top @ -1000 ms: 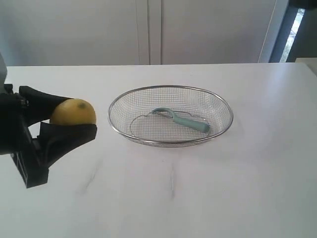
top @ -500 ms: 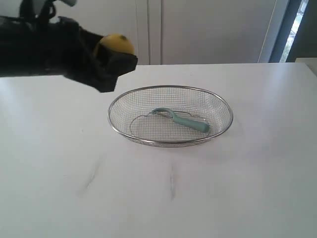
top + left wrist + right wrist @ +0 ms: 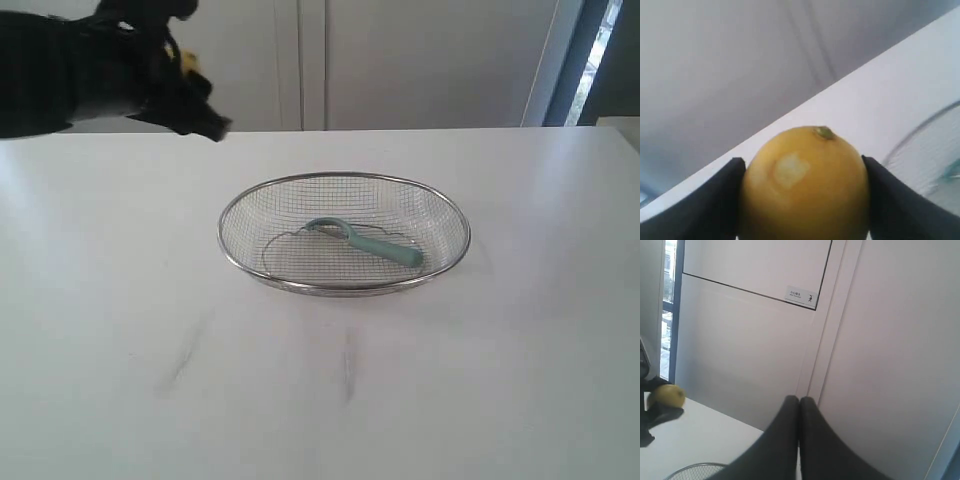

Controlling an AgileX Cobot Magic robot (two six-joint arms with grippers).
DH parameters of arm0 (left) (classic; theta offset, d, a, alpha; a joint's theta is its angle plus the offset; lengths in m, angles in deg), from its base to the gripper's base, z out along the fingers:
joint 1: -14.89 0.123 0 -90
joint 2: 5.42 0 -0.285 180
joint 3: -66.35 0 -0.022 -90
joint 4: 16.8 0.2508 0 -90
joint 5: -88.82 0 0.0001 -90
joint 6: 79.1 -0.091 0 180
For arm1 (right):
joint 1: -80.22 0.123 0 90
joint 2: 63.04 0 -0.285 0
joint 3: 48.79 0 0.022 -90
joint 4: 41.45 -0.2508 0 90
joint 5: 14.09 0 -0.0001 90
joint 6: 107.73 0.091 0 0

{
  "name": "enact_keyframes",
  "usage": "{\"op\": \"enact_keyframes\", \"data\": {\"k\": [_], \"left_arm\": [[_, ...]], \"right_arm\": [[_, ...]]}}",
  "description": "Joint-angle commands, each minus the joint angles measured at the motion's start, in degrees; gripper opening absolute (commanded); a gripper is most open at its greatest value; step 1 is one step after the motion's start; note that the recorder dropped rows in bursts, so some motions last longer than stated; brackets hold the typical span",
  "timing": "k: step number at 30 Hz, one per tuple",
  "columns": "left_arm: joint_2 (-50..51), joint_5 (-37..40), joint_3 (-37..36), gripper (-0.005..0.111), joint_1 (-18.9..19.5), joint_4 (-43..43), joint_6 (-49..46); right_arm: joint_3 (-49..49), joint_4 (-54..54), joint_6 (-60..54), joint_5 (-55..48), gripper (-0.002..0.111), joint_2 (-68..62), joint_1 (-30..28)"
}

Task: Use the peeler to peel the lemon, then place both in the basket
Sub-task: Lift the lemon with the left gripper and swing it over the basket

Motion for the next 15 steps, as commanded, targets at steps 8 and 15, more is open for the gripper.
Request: {"op": "enact_keyframes", "data": {"k": [8, 15], "left_arm": [[10.8, 35.9, 12.1, 0.0, -1.3, -1.0, 17.7], [20.8, 63.3, 27.7, 0.0, 1.0, 62.0, 79.6]], "right_arm": [[-0.1, 0.2, 0.2, 0.2, 0.0, 0.3, -0.1], [-0.1, 0.2, 0.2, 0.2, 0.0, 0.3, -0.1]]}}
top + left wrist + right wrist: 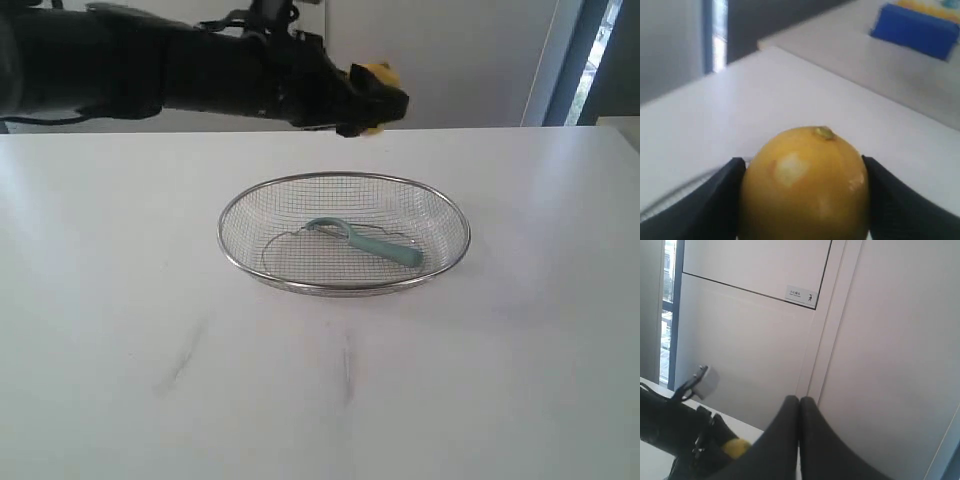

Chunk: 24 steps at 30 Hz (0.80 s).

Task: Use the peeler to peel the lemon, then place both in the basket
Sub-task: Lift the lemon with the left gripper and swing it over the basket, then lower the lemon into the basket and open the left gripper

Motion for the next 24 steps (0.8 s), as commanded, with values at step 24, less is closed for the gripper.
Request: {"op": "enact_keyframes", "data": {"k": [24], "left_arm": [[21.7, 15.9, 20.5, 0.005, 0.2, 68.4, 51.6]], "right_arm": [[-0.1, 0.2, 0.2, 0.2, 0.0, 0.3, -0.1]]}}
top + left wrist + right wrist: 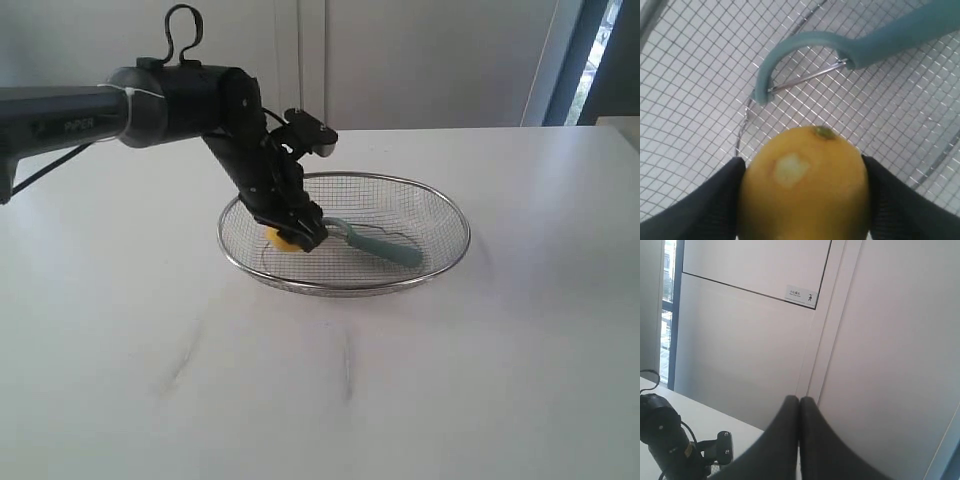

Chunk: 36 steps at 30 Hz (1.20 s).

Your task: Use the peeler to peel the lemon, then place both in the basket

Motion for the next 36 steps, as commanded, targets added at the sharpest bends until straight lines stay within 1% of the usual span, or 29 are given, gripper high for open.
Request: {"op": "enact_keyframes", "data": {"k": [1, 5, 10, 12, 14, 20, 22, 23, 24, 29, 31, 34, 36], "left_arm": [[0.9, -1.2, 0.3, 0.008, -0.1, 0.0, 0.5], [1.7, -2.5, 0.3, 0.032, -0.1, 0.4, 0.4], [1.6, -2.8, 0.3, 0.069, -0.1, 0.4, 0.5], [1.5, -2.6, 0.4, 0.079, -0.1, 0.4, 0.5], [1.5, -1.6, 1.2, 0.082, -0.1, 0.4, 0.5], [0.0, 4.5, 5.6, 0.082, -0.1, 0.6, 0.6], [-1.4, 7.4, 7.5, 0.079, -0.1, 0.8, 0.6], [-2.2, 8.7, 8.3, 0.077, -0.1, 0.8, 0.6], [-3.2, 10.5, 9.3, 0.072, -0.1, 0.8, 0.6], [-8.4, 20.9, 12.7, 0.038, -0.1, 1.4, 0.7], [-10.8, 24.3, 12.8, 0.021, -0.1, 2.4, 0.7], [-13.6, 28.9, 12.8, 0.0, 0.0, 2.7, 1.0], [-15.0, 32.3, 12.8, 0.0, 0.0, 2.9, 1.4]], "right_arm": [[-0.1, 0.2, 0.2, 0.2, 0.0, 0.3, -0.1], [-0.1, 0.2, 0.2, 0.2, 0.0, 0.3, -0.1], [-0.1, 0.2, 0.2, 0.2, 0.0, 0.3, -0.1], [-0.1, 0.2, 0.2, 0.2, 0.0, 0.3, -0.1], [-0.1, 0.2, 0.2, 0.2, 0.0, 0.3, -0.1], [-0.1, 0.2, 0.2, 0.2, 0.0, 0.3, -0.1], [-0.1, 0.2, 0.2, 0.2, 0.0, 0.3, -0.1], [-0.1, 0.2, 0.2, 0.2, 0.0, 0.3, -0.1], [-0.1, 0.2, 0.2, 0.2, 0.0, 0.3, -0.1], [-0.1, 0.2, 0.2, 0.2, 0.0, 0.3, -0.1], [-0.1, 0.2, 0.2, 0.2, 0.0, 0.3, -0.1], [-0.1, 0.2, 0.2, 0.2, 0.0, 0.3, -0.1], [-0.1, 0.2, 0.2, 0.2, 0.0, 0.3, -0.1]]}}
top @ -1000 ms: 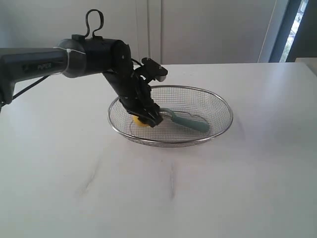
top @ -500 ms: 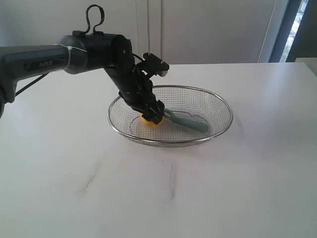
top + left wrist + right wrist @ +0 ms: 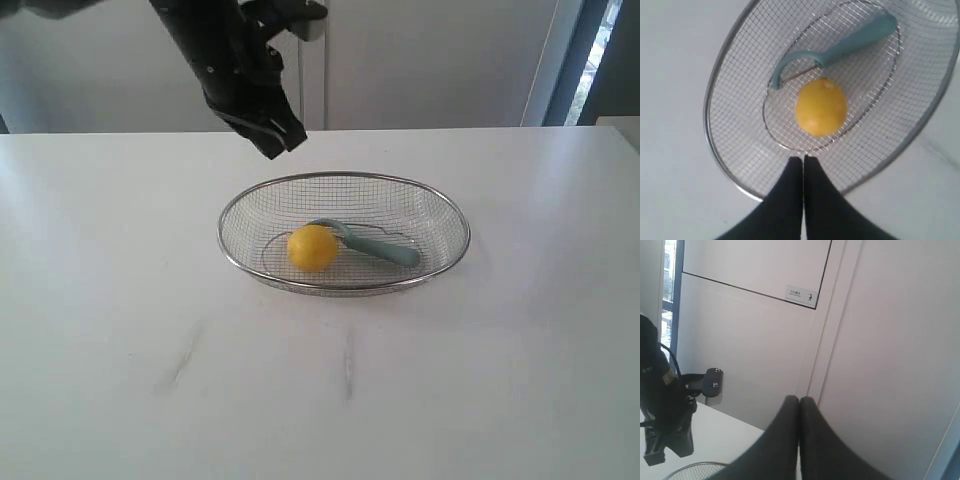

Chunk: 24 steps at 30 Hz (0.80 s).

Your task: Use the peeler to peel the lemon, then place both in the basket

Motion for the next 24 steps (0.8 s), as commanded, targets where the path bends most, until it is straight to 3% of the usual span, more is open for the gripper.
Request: {"op": "enact_keyframes", "data": {"k": [1, 8, 20, 24], "left_arm": [[-3.8, 8.5, 0.3, 0.0, 0.0, 0.3, 1.8], [-10.5, 8.5, -3.0, 0.0, 0.0, 0.5, 3.7], [-35.6, 8.5, -22.6, 0.0, 0.0, -2.2, 8.6], [-41.0, 8.5, -23.9, 0.0, 0.0, -5.6, 14.6]], "right_arm": [[-0.1, 0.2, 0.2, 0.3, 0.0, 0.3, -0.1], [-0.1, 0.2, 0.2, 0.3, 0.0, 0.3, -0.1], [-0.1, 0.2, 0.2, 0.3, 0.0, 0.3, -0.1], [-0.1, 0.2, 0.2, 0.3, 0.0, 0.3, -0.1]]}}
